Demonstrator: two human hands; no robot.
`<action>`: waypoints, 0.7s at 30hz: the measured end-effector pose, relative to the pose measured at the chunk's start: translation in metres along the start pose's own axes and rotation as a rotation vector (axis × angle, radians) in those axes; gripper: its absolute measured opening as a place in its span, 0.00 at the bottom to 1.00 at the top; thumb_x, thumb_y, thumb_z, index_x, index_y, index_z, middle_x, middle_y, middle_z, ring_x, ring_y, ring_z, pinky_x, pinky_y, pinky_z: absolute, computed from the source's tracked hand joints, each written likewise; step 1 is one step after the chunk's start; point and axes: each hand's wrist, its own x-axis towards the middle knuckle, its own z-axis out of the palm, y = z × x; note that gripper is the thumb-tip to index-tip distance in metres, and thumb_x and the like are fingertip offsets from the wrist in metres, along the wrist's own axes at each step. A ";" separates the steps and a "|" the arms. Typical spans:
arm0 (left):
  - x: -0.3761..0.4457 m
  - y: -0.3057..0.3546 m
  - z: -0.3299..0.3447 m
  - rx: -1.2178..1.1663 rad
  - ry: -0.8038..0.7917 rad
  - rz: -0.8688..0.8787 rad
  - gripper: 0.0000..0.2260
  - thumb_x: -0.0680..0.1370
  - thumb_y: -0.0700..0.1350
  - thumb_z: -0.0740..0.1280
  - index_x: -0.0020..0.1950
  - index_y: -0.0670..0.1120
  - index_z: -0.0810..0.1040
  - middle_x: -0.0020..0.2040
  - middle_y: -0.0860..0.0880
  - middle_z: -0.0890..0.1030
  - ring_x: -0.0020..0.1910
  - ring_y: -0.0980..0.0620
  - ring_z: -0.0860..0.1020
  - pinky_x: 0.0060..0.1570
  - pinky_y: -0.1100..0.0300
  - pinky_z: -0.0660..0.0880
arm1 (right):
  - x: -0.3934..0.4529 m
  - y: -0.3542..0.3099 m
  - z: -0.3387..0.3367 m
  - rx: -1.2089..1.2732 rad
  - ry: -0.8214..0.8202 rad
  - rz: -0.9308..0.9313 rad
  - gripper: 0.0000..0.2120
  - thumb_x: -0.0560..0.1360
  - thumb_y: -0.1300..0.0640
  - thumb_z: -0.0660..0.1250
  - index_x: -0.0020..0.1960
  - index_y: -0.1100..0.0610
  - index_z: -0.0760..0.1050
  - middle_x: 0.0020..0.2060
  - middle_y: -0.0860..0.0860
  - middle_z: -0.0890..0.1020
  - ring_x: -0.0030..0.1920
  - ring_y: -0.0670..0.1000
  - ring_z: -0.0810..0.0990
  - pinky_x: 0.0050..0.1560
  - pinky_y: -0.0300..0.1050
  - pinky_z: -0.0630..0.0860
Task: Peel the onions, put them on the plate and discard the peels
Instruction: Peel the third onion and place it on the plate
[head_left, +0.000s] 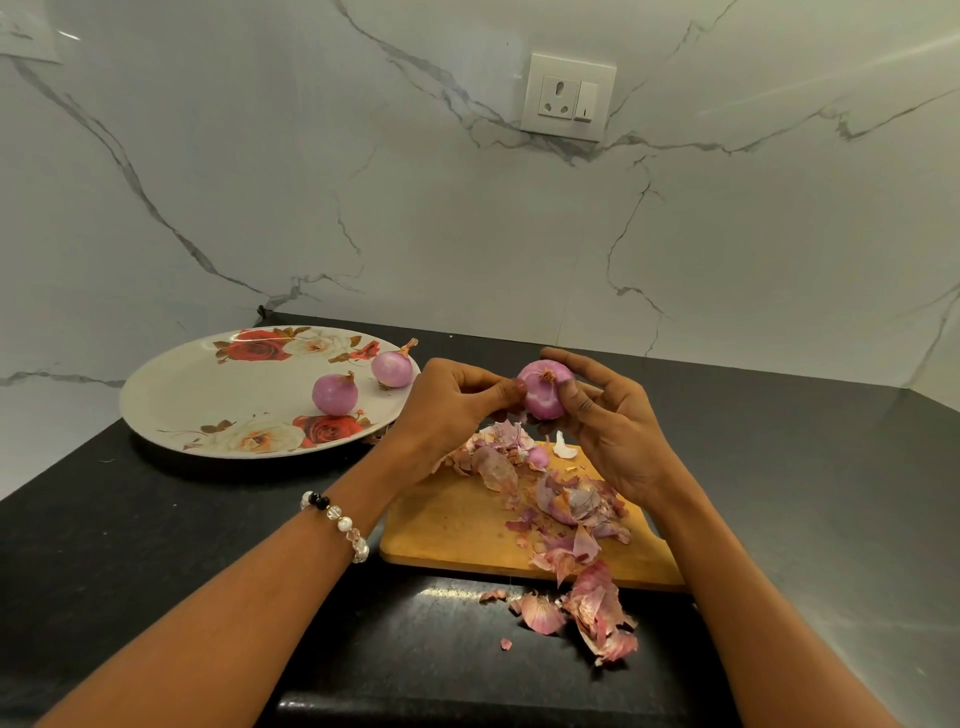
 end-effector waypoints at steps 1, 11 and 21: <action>0.000 0.000 0.000 -0.014 -0.005 -0.015 0.13 0.70 0.50 0.71 0.49 0.45 0.84 0.40 0.52 0.84 0.40 0.55 0.83 0.39 0.69 0.77 | 0.000 -0.001 0.001 -0.012 -0.005 0.000 0.19 0.74 0.55 0.66 0.65 0.56 0.75 0.53 0.52 0.85 0.57 0.58 0.83 0.51 0.45 0.83; -0.003 -0.003 0.003 -0.047 0.028 -0.061 0.08 0.75 0.39 0.70 0.54 0.42 0.81 0.44 0.48 0.84 0.41 0.54 0.84 0.41 0.65 0.79 | 0.000 0.003 0.002 -0.093 -0.040 -0.007 0.35 0.66 0.37 0.77 0.66 0.53 0.75 0.59 0.55 0.83 0.61 0.58 0.81 0.53 0.45 0.81; -0.002 -0.008 0.013 0.079 0.149 -0.015 0.07 0.73 0.43 0.73 0.49 0.49 0.79 0.42 0.53 0.81 0.42 0.56 0.81 0.43 0.65 0.78 | -0.001 0.005 0.003 -0.151 -0.059 -0.037 0.34 0.67 0.37 0.76 0.67 0.52 0.75 0.61 0.57 0.81 0.62 0.59 0.80 0.59 0.53 0.80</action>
